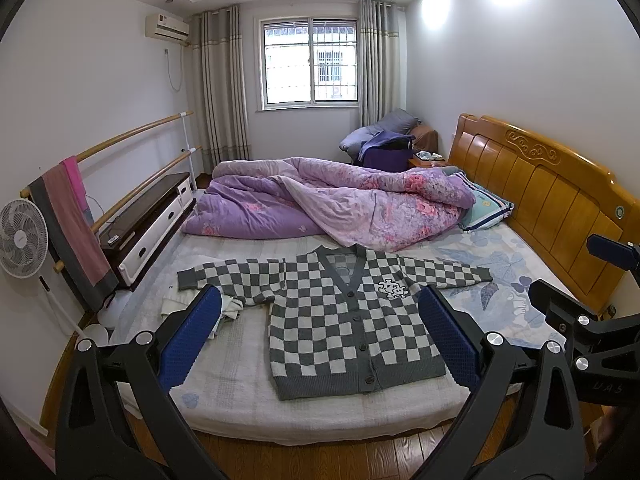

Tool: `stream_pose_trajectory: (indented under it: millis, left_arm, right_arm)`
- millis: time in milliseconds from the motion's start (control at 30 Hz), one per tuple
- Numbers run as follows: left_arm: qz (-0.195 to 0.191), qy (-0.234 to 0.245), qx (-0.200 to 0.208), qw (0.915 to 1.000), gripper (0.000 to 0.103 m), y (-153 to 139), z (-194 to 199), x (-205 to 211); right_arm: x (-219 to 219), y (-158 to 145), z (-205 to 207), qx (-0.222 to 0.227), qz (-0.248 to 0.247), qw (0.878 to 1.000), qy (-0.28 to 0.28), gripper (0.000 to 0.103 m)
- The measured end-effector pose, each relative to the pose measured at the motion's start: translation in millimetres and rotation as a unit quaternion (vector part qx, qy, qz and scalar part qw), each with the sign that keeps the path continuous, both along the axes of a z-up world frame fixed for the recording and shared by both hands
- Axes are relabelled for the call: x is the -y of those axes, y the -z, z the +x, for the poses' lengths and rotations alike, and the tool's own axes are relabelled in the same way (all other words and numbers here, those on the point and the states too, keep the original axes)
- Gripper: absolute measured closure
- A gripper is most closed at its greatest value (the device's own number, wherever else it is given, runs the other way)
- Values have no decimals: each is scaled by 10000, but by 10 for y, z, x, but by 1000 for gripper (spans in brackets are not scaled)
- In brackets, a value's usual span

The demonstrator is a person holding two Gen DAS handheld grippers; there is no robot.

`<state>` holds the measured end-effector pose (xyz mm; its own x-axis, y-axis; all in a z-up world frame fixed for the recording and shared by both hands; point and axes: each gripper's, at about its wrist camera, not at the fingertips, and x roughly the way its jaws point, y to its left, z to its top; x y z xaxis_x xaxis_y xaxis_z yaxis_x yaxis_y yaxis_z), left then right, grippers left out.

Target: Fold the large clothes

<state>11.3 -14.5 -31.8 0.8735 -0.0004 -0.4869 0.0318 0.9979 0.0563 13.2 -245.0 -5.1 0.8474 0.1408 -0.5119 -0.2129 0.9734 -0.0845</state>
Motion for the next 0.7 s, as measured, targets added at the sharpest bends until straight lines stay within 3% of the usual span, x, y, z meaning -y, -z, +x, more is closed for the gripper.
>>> stream_pose_trajectory:
  millis: [700]
  left_arm:
    - [-28, 7, -15, 10000, 5, 21, 30, -17]
  right_arm:
    - [-20, 15, 13, -23, -21, 10000, -14, 7]
